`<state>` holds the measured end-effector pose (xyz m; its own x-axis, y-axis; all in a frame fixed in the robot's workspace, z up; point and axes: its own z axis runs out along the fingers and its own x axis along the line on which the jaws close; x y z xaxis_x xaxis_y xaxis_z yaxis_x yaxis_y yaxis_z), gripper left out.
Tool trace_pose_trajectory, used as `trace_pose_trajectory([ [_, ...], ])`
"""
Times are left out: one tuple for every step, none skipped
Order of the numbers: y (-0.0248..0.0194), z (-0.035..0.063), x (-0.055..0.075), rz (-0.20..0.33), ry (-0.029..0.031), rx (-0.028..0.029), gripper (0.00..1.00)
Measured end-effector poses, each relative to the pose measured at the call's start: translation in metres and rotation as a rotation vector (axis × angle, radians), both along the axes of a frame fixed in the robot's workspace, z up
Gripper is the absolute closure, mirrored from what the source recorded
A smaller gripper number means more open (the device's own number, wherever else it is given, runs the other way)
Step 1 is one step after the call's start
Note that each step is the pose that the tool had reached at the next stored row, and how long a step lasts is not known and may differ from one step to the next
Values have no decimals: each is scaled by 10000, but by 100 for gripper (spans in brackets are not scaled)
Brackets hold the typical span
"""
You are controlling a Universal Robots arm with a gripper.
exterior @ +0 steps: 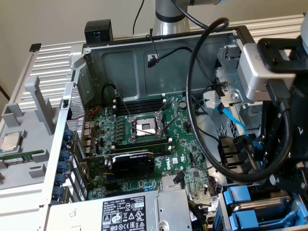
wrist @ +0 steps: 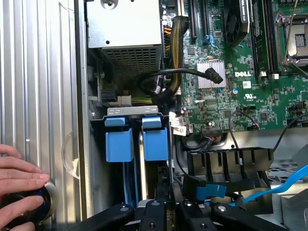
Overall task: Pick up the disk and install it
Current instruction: 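Insert the first disk wire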
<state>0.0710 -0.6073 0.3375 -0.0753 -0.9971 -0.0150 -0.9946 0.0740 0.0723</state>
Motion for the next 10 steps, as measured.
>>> trace_pose_trajectory([
  [0, -1, 0, 0, 0, 1, 83],
  [1, -1, 0, 0, 0, 1, 83],
  [1, -1, 0, 0, 0, 1, 83],
  [1, -2, 0, 0, 0, 1, 83],
  [0, -2, 1, -1, 0, 1, 83],
  [0, -2, 1, -1, 0, 2, 83],
  [0, -3, 2, 0, 0, 3, 83],
  [1, -3, 3, 0, 0, 3, 83],
  [1, -3, 4, -1, 0, 3, 83],
  [1, -3, 6, -1, 0, 3, 83],
])
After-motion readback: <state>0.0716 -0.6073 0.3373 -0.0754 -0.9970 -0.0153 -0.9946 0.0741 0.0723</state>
